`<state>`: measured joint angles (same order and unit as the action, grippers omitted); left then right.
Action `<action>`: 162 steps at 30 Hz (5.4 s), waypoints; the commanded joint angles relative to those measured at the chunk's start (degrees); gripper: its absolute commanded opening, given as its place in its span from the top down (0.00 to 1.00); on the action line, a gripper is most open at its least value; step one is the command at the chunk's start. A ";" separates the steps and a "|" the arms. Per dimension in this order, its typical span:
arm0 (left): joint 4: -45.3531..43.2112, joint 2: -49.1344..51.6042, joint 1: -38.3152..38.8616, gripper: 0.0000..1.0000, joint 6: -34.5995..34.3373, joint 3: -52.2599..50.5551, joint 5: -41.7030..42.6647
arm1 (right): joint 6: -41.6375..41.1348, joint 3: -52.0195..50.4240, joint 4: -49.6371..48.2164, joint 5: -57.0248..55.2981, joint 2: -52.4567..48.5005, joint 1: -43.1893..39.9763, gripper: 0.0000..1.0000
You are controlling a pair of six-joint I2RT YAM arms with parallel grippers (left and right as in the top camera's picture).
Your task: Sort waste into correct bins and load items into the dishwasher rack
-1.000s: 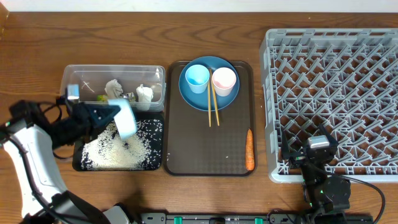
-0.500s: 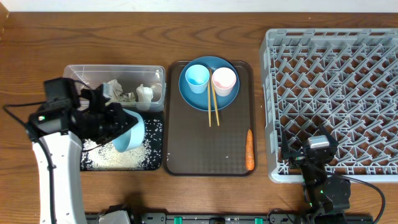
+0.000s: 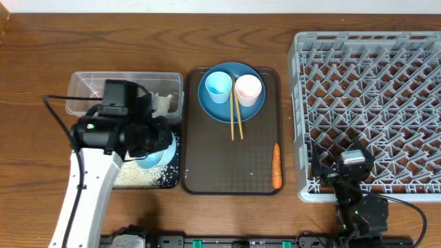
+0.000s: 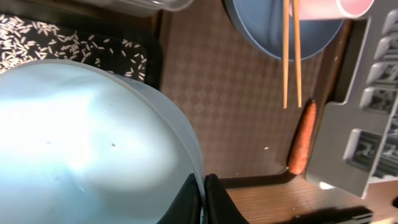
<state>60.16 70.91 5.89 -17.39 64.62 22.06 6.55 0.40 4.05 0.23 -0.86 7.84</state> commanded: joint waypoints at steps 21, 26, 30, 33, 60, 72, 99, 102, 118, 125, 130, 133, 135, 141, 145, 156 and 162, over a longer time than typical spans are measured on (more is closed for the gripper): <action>-5.07 -0.50 20.46 0.94 -9.75 -4.35 -12.72 | 0.37 -0.09 0.22 0.02 -0.02 0.39 0.01; -6.58 0.26 22.03 0.94 -10.43 -5.73 -12.74 | 0.37 -0.09 0.22 0.02 -0.02 0.39 0.01; -8.31 2.19 23.74 0.94 -11.47 -6.69 -12.72 | 0.37 -0.09 0.22 0.02 -0.02 0.39 0.01; -10.62 4.07 26.08 0.94 -12.90 -8.22 -12.70 | 0.37 -0.09 0.22 0.02 -0.02 0.39 0.01; -22.80 16.52 40.81 0.94 -15.96 -11.58 -13.79 | 0.37 -0.09 0.22 0.02 -0.02 0.39 0.01; -22.77 16.85 40.81 0.93 -15.93 -11.87 -16.61 | 0.37 -0.09 0.22 0.02 -0.02 0.39 0.01; -23.21 16.17 39.47 0.61 -15.65 -10.14 -19.78 | 0.37 -0.09 0.22 0.02 -0.02 0.39 0.01; -20.83 15.04 37.64 0.60 -14.36 -7.82 -19.76 | 0.37 -0.09 0.22 0.02 -0.02 0.39 0.01; -11.30 10.67 25.14 0.51 -9.16 6.80 -19.76 | 0.37 -0.09 0.22 0.02 -0.02 0.39 0.01; -14.69 10.71 21.35 0.50 -8.50 9.03 -19.78 | 0.37 -0.09 0.22 0.02 -0.02 0.39 0.01; -18.95 11.10 21.29 0.50 -8.11 9.01 -19.78 | 0.37 -0.09 0.22 0.02 -0.02 0.39 0.01; -21.09 12.11 21.29 0.50 -8.17 8.72 -19.76 | 0.37 -0.09 0.22 0.02 -0.02 0.37 0.01; -21.97 13.38 21.42 0.50 -8.15 8.61 -19.76 | 0.37 -0.09 0.22 0.02 -0.02 0.39 0.01; -26.34 19.98 21.44 0.50 -8.15 8.61 -19.78 | 0.37 -0.09 0.22 0.02 -0.02 0.39 0.01; -28.59 23.56 21.40 0.50 -8.15 8.61 -19.80 | 0.37 -0.09 0.22 0.02 -0.02 0.39 0.01; -29.35 26.93 21.62 0.50 -9.68 8.61 -19.32 | 0.37 -0.09 0.22 0.02 -0.02 0.39 0.01; -23.34 26.93 22.29 0.51 -9.66 8.44 -13.60 | 0.37 -0.09 0.22 0.02 -0.02 0.39 0.01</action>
<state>34.94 97.54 27.55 -26.98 72.47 4.71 6.55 0.40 4.03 0.23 -0.91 7.84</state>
